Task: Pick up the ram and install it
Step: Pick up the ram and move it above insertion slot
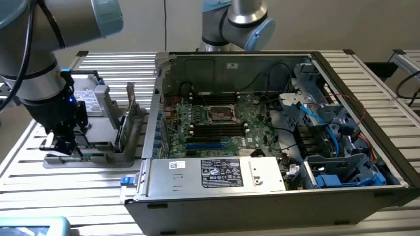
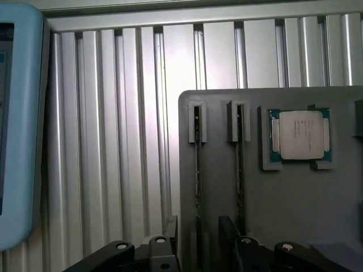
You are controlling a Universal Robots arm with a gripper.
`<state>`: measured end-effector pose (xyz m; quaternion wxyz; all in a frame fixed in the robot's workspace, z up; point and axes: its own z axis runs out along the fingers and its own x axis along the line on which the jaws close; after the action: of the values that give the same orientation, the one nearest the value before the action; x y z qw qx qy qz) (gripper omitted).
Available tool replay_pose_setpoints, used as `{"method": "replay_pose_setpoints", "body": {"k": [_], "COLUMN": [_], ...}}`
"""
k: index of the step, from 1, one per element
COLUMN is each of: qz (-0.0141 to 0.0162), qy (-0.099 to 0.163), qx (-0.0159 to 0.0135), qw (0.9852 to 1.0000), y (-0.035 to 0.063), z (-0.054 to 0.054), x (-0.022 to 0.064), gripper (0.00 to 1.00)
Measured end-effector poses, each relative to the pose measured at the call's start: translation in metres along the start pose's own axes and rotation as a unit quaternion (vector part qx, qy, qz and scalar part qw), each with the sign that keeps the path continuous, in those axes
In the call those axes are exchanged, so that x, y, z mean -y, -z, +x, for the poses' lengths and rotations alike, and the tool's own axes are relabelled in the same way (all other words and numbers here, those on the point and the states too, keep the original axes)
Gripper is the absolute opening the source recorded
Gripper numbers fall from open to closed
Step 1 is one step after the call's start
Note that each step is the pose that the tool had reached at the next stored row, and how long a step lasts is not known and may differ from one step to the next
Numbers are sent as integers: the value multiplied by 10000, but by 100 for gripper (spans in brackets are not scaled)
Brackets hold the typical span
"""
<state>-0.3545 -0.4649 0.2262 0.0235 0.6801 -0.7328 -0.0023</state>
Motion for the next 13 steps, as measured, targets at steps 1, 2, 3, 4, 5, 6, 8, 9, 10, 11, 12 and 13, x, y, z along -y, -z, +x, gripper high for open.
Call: {"method": "replay_pose_setpoints", "body": {"k": [1, 2, 3, 4, 5, 6, 8, 9, 10, 11, 12, 13], "qz": [-1, -2, -3, -3, -4, -4, -5, -5, -5, -5, -6, -6], "qy": [-20, -42, -63, -82, -99, -112, -128, -130, -131, -131, -132, -132], "qx": [0, 1, 2, 3, 3, 4, 4, 4, 5, 6, 6, 7], "qw": [10000, 10000, 10000, 10000, 10000, 9999, 9999, 9999, 9999, 9999, 9999, 9999], "y": [-16, -32, -46, -60, -75, -91, -119, -131, -140, -148, -154, -160], "z": [-2, -5, -6, -6, -7, -8, -8, -9, -8, -8, -8, -8], "x": [1, 1, 2, 3, 2, 2, 3, 3, 3, 2, 1, 0], "gripper": [42, 42, 42, 42, 42, 42, 42, 42, 42, 42, 42, 42]}}
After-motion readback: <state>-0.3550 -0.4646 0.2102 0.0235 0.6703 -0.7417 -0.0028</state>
